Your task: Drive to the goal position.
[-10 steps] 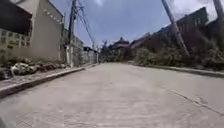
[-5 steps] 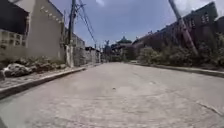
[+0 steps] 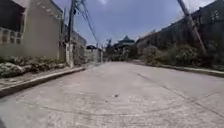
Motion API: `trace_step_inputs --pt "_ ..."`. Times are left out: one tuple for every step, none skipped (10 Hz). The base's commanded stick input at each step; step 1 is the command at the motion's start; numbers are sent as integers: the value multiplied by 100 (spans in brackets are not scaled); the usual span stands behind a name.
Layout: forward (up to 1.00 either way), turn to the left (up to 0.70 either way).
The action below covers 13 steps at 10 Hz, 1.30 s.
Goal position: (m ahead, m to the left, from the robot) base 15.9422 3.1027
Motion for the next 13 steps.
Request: trace_step_inputs --pt "100 0" --pt "100 0" --pt "100 0" --pt "100 0" --pt "100 -5" --pt "100 -18" --pt "100 -36" --pt "100 -36" --pt "100 -1" --pt "100 0" --pt "100 0" --pt "100 0" --pt "100 0"
